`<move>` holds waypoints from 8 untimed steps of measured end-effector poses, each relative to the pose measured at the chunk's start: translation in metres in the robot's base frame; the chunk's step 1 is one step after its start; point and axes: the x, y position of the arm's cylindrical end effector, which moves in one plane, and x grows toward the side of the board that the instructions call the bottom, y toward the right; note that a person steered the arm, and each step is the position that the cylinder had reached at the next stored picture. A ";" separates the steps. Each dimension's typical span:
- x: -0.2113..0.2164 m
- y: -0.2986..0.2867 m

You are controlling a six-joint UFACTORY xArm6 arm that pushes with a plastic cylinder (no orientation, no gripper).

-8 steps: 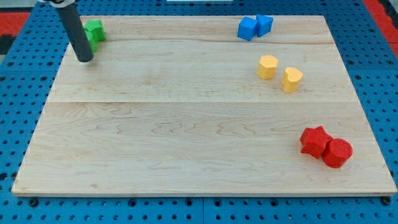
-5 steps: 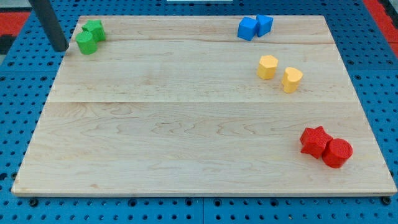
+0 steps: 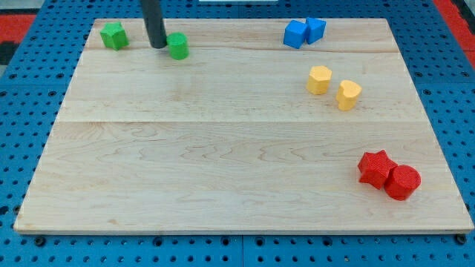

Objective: Push the green circle towards the hexagon

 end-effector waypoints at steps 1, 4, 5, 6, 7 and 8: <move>-0.022 0.003; 0.041 0.084; 0.049 0.034; 0.090 0.069; 0.103 0.118; 0.109 0.166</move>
